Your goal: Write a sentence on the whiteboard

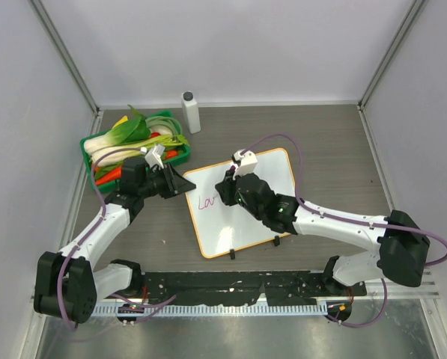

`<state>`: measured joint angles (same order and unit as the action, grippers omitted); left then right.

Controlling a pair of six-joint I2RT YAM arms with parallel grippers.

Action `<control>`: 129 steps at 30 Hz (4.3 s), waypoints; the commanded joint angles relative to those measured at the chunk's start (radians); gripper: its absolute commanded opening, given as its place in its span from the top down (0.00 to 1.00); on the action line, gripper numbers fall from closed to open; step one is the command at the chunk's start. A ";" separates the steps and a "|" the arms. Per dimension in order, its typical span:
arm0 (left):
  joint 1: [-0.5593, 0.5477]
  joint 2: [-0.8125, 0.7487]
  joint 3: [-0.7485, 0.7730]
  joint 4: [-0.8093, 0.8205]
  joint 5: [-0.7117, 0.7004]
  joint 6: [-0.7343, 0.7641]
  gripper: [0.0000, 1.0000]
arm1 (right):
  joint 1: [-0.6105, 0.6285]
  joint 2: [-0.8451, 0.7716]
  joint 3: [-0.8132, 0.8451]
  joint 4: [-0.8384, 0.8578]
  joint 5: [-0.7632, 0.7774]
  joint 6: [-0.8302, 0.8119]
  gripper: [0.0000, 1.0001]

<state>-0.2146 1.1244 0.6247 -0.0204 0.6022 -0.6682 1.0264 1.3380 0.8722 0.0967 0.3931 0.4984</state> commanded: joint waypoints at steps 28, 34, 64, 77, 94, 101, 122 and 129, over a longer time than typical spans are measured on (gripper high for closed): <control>0.000 0.000 0.010 -0.013 -0.035 0.047 1.00 | -0.005 -0.049 -0.018 0.026 -0.019 0.000 0.99; 0.000 0.000 0.009 -0.012 -0.032 0.047 1.00 | -0.006 -0.040 -0.024 0.032 -0.028 0.012 0.99; 0.001 0.002 0.009 -0.009 -0.032 0.047 1.00 | -0.005 -0.043 -0.022 -0.040 0.087 0.011 0.98; 0.000 0.002 0.007 -0.010 -0.035 0.047 1.00 | -0.003 -0.033 0.014 -0.052 0.141 0.006 0.98; 0.001 0.002 0.006 -0.006 -0.035 0.047 1.00 | -0.005 0.001 0.019 -0.025 0.029 0.011 0.98; -0.002 0.000 0.003 -0.004 -0.033 0.047 1.00 | -0.005 -0.005 -0.004 -0.045 0.004 0.019 0.99; -0.002 -0.002 0.006 -0.006 -0.032 0.045 1.00 | -0.005 -0.036 -0.055 -0.089 0.021 0.022 0.98; 0.000 -0.002 0.004 -0.007 -0.032 0.045 1.00 | -0.005 -0.040 -0.048 -0.091 0.046 0.015 0.98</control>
<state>-0.2146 1.1252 0.6243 -0.0212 0.6025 -0.6678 1.0256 1.3075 0.8356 0.0658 0.3626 0.5335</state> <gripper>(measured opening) 0.275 0.180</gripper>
